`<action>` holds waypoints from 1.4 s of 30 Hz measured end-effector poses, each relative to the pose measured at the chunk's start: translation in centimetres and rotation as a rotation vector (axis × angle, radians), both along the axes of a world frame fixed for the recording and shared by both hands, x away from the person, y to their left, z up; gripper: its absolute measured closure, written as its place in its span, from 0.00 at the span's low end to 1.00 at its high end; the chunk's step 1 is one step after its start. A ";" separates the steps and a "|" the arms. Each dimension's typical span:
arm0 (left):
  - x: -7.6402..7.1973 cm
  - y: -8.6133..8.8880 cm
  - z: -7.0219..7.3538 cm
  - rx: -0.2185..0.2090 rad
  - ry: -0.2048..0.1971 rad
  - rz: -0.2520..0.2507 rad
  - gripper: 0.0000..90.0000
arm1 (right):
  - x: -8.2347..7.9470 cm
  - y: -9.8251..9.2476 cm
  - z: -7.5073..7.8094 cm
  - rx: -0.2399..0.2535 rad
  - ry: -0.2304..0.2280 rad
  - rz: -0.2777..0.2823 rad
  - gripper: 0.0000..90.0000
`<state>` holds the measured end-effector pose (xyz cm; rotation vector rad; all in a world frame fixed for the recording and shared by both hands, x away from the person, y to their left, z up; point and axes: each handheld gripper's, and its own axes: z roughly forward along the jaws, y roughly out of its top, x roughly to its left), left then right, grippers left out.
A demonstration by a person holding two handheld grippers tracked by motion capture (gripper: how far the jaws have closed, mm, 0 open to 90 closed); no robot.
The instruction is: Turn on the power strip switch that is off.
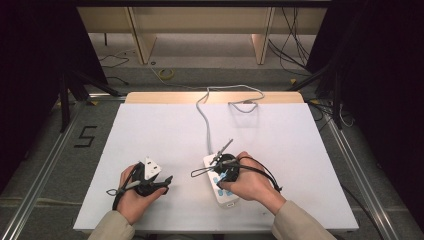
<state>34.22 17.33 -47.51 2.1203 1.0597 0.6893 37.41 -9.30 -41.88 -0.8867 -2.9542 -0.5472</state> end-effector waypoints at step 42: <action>0.0 0.0 0.0 0.001 0.001 -0.003 0.37 | -0.3 0.9 -1.3 -0.045 0.011 0.006 1.00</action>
